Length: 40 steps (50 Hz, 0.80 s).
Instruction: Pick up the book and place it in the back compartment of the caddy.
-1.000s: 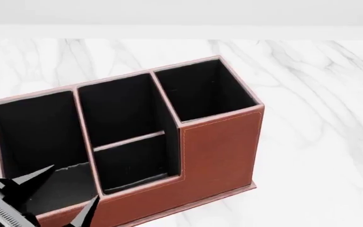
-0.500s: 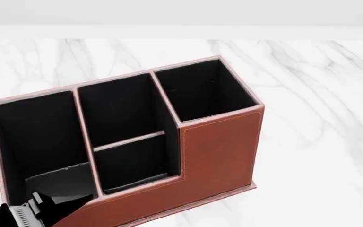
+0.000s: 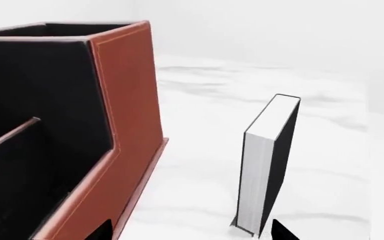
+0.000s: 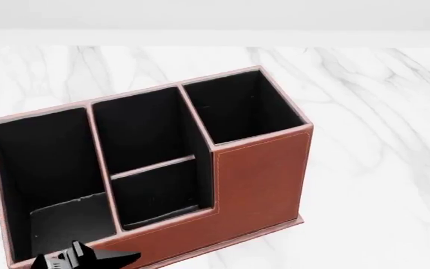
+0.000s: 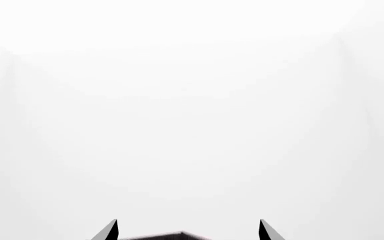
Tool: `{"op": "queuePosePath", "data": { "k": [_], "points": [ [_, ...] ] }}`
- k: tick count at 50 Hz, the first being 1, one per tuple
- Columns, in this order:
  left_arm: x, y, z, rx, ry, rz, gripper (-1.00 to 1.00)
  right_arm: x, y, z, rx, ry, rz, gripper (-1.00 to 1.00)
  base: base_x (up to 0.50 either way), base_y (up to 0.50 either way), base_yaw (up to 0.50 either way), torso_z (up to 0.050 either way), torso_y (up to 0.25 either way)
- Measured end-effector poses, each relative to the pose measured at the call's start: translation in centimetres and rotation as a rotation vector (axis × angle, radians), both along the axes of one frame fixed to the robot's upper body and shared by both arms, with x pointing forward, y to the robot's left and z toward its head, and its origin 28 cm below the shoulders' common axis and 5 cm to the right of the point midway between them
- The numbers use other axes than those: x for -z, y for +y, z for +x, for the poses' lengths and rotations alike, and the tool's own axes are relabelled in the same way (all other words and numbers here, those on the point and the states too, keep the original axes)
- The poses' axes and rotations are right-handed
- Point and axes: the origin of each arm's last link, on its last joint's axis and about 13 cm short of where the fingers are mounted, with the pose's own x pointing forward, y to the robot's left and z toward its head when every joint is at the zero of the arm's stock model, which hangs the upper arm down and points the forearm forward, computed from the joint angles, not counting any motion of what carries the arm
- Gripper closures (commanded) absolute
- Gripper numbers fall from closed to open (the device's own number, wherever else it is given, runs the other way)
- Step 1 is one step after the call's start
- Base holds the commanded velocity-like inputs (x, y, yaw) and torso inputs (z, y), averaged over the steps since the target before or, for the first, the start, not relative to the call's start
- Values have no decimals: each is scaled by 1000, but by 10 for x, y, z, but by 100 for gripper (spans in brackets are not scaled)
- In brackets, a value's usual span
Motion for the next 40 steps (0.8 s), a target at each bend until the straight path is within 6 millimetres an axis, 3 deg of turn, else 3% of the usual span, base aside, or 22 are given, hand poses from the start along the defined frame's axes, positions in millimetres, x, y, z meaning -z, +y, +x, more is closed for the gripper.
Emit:
{"op": "queuePosePath", "data": {
  "k": [40],
  "points": [
    [14,-39,28,113,51,-20,-100,2,1,2,-4,6,-7,-100,0,0,0,0,0]
  ]
}}
